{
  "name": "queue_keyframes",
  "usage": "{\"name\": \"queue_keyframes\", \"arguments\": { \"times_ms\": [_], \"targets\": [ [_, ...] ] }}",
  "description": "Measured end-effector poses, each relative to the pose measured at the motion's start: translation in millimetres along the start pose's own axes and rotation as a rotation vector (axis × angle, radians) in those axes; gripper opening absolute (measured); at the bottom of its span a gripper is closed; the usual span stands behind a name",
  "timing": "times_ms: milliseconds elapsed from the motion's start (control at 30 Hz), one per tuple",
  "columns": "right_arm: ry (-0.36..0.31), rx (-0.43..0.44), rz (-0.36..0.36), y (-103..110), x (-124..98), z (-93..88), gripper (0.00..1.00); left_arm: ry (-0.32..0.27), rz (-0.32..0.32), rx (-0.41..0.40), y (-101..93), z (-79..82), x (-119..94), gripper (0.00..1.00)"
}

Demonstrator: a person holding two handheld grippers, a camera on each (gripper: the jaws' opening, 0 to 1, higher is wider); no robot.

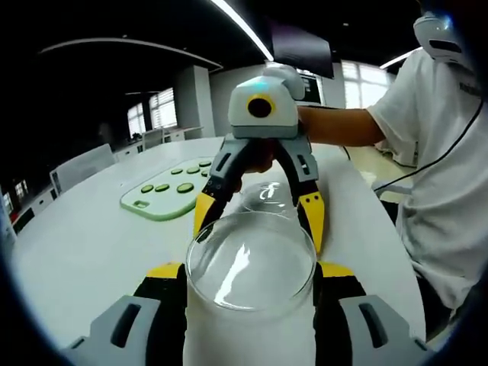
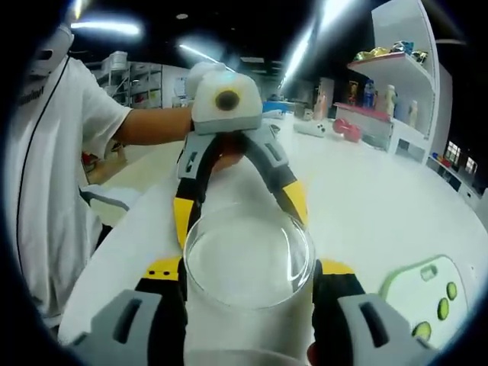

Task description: Open the petri dish lid, add cucumber slices into the petri dish, and close the lid

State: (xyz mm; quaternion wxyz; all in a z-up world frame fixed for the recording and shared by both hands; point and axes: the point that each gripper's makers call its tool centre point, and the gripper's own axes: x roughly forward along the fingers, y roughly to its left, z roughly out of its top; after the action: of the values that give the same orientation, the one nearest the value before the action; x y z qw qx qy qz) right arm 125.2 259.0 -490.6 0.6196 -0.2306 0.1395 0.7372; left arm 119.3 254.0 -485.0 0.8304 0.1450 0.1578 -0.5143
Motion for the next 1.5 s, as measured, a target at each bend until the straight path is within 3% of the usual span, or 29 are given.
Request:
{"name": "queue_keyframes", "arguments": {
  "times_ms": [633,967,1100,1300,1500],
  "targets": [
    [0.009,0.032,0.008,3.5,1.5,-3.4,0.67,-0.005,-0.024,-0.016,-5.1,-0.7,1.4,0.68],
    [-0.059,0.075,-0.007,1.9,-6.5,11.3,0.70,-0.053,-0.029,-0.033,-6.2,7.0,-6.9,0.70],
    [-0.110,0.102,-0.063,-6.2,-12.6,20.1,0.71,-0.097,-0.007,-0.049,-2.8,16.0,-12.6,0.71],
    [-0.198,0.109,-0.205,-27.3,-31.5,36.5,0.71,-0.164,0.075,-0.058,10.2,32.8,-21.6,0.71],
    [-0.229,0.101,-0.281,-31.2,-48.6,44.7,0.73,-0.210,0.139,-0.045,17.2,49.3,-27.4,0.73]
  ]
}}
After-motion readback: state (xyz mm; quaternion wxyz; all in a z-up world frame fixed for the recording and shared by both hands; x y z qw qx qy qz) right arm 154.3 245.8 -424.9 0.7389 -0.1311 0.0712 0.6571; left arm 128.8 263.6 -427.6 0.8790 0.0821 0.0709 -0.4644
